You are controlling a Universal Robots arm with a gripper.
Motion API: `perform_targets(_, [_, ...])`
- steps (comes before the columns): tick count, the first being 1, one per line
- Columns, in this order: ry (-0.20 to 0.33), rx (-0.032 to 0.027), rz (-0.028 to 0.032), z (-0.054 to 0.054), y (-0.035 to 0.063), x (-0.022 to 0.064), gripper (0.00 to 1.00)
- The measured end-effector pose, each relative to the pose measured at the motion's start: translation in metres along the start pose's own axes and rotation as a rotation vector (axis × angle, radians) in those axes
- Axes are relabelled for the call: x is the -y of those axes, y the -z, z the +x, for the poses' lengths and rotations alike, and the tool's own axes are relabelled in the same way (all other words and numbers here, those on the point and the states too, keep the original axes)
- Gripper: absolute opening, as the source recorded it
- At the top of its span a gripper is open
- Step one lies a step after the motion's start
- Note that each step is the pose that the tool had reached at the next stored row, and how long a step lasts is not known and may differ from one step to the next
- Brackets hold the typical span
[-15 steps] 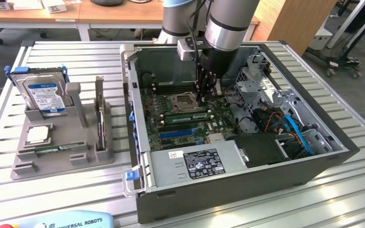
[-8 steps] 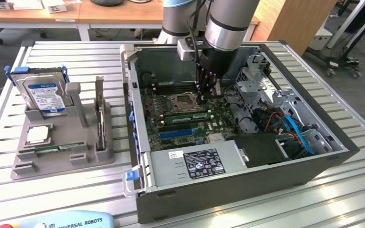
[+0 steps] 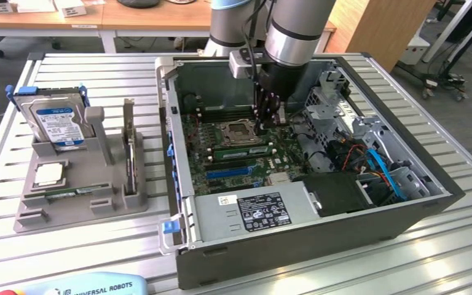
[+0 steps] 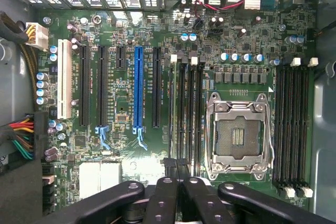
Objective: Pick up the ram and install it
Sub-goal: 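Press down the ram until it locks into place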
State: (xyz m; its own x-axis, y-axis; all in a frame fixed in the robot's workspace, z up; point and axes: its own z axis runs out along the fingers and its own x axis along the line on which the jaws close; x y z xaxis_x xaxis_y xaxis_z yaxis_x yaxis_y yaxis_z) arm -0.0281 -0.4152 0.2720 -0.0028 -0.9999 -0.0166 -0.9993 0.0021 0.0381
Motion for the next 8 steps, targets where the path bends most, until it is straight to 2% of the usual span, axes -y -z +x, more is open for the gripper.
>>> perform_targets(4, [0.0, -0.0001, -0.0001, 0.0, 0.0001, 0.0019, 0.1])
perform_targets(8, [0.0, -0.0001, 0.0, 0.0, 0.0004, 0.0091, 0.1])
